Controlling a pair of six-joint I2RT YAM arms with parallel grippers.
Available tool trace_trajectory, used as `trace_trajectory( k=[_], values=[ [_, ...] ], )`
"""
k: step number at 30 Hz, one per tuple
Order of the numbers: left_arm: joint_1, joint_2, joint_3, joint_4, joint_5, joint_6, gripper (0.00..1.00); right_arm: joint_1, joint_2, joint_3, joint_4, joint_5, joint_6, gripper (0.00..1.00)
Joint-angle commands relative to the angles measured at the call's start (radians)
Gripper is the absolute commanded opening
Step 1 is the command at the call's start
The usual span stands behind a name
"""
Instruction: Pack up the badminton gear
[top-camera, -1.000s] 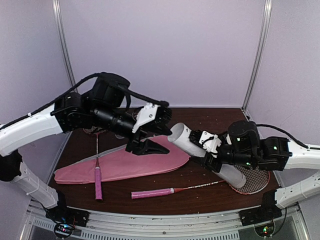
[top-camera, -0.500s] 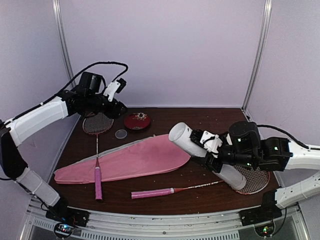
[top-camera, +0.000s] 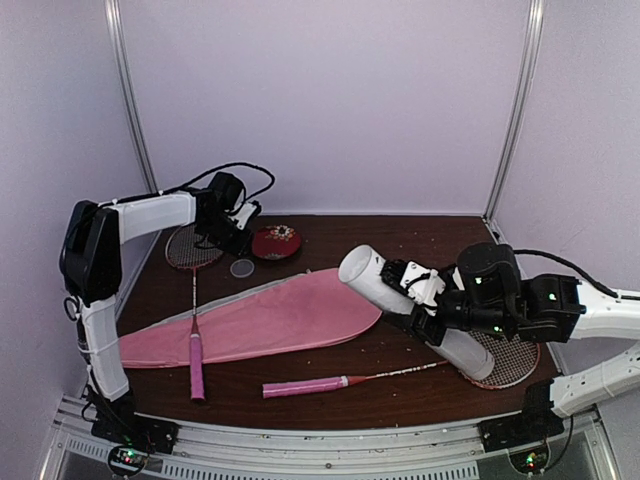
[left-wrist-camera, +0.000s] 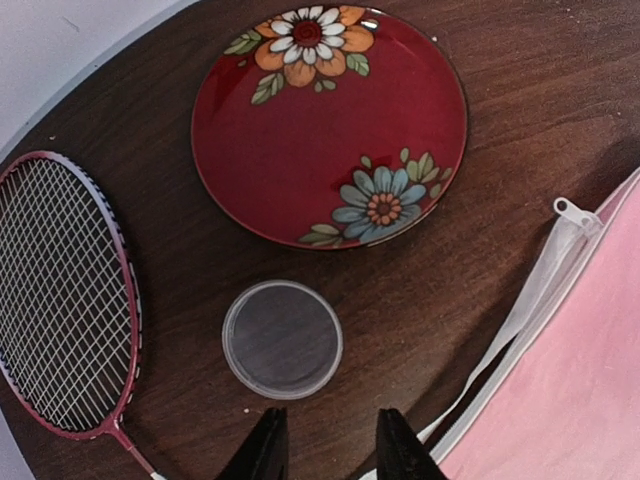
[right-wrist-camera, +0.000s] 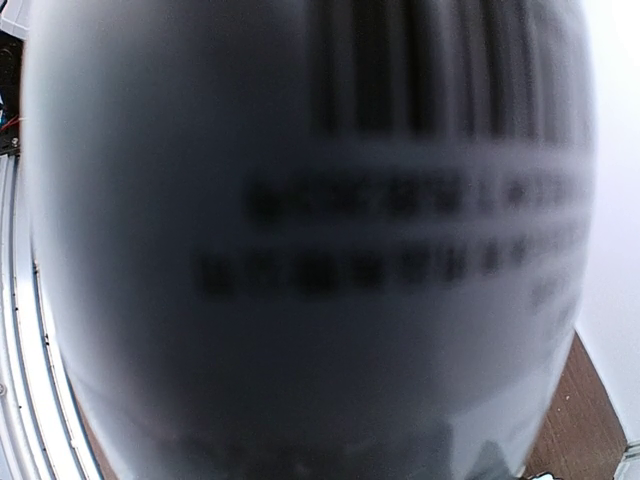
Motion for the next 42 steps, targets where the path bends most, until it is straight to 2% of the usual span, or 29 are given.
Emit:
trace_trajectory(
  k=[1, 18, 27, 32, 37, 42],
  values=[
    [0.008, 0.076, 0.096, -0.053, -0.006, 0.022, 0.31, -0.003, -0.001, 0.022, 0.006, 0.020, 0.016, 0.29],
    [0.017, 0.264, 0.184, -0.100, 0.036, 0.039, 0.30, -0.003, 0.025, 0.034, -0.001, 0.023, 0.005, 0.29],
    [0.018, 0.310, 0.202, -0.128, 0.043, 0.054, 0.15, -0.002, 0.039, 0.048, -0.008, 0.031, -0.003, 0.28],
    [0.019, 0.284, 0.162, -0.121, 0.045, 0.055, 0.00, -0.003, 0.043, 0.054, -0.011, 0.033, -0.009, 0.28],
    [0.022, 0.203, 0.097, -0.071, 0.050, 0.051, 0.00, -0.003, 0.049, 0.063, -0.015, 0.028, -0.017, 0.28],
    [0.009, -0.029, -0.045, 0.016, 0.081, 0.037, 0.00, -0.003, 0.053, 0.077, -0.029, 0.019, -0.031, 0.28]
  ],
)
